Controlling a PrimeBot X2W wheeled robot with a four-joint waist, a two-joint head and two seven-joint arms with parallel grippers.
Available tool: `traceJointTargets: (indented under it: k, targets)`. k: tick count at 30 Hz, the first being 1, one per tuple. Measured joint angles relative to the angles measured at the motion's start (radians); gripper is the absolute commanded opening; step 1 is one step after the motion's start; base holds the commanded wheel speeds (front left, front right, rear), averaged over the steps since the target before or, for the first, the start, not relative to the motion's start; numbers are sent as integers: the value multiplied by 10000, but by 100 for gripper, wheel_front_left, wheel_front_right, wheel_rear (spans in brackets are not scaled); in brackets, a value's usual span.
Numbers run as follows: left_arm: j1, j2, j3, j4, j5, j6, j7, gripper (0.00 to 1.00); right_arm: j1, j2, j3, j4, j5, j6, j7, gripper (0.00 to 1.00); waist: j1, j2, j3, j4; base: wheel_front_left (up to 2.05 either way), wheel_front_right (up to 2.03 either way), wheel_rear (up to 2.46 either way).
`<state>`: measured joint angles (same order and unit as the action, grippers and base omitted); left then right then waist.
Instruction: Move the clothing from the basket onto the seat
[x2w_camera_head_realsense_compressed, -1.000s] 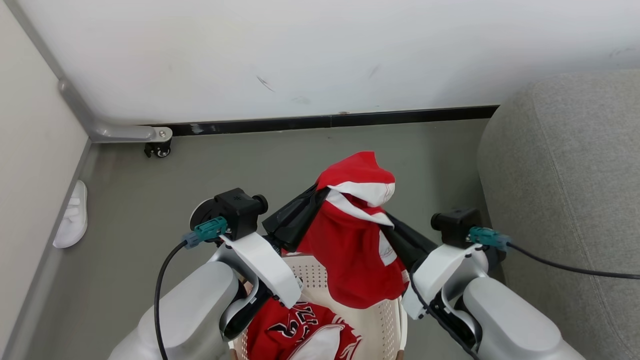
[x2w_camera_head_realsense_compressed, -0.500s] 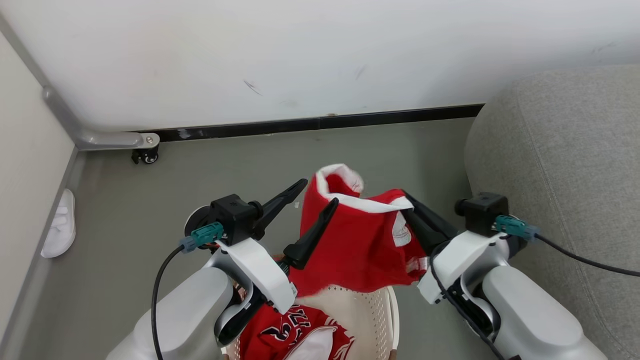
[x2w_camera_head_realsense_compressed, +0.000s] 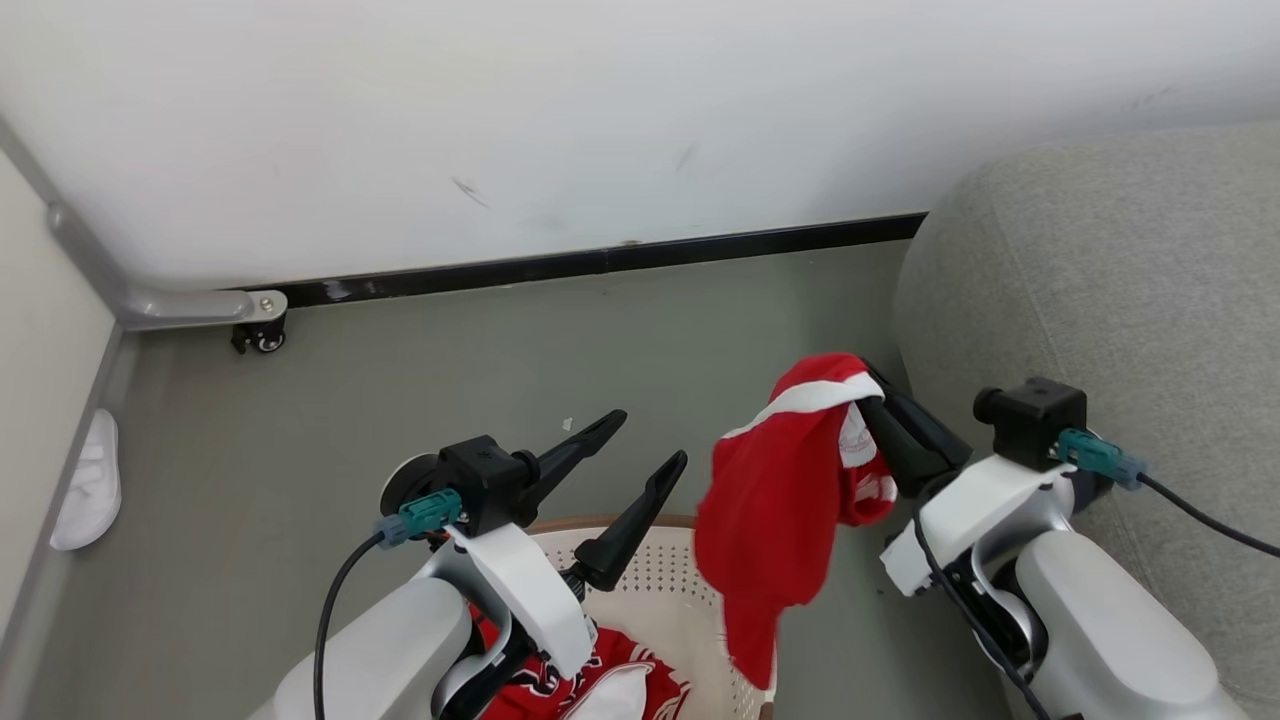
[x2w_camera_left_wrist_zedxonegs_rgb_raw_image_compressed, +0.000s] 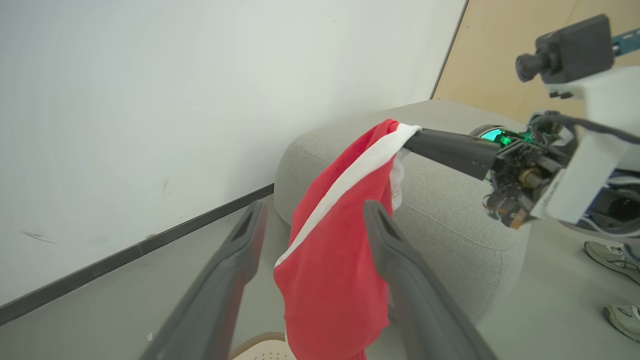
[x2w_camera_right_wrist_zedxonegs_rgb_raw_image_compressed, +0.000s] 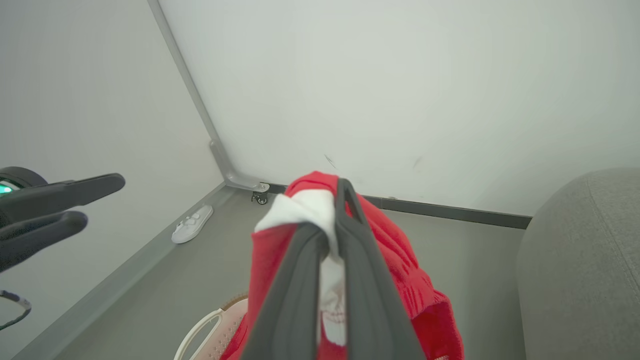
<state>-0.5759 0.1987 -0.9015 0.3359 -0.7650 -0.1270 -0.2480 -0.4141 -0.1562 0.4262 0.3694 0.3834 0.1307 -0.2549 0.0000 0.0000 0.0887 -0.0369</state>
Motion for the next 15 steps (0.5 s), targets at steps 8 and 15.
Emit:
traceJointTargets:
  k: [8,15]
  targets:
    - [122,56,-157,-403,-4,0,0,100,246,-98,-704,-508,-207,0,0,0,0,0,-118,-336,0,0,0]
    - [300,167,-182,-681,-8,0,-2,100,582,-196,-1340,-1066,-520,0,-2,0,0,0,-173,-679,0,0,0]
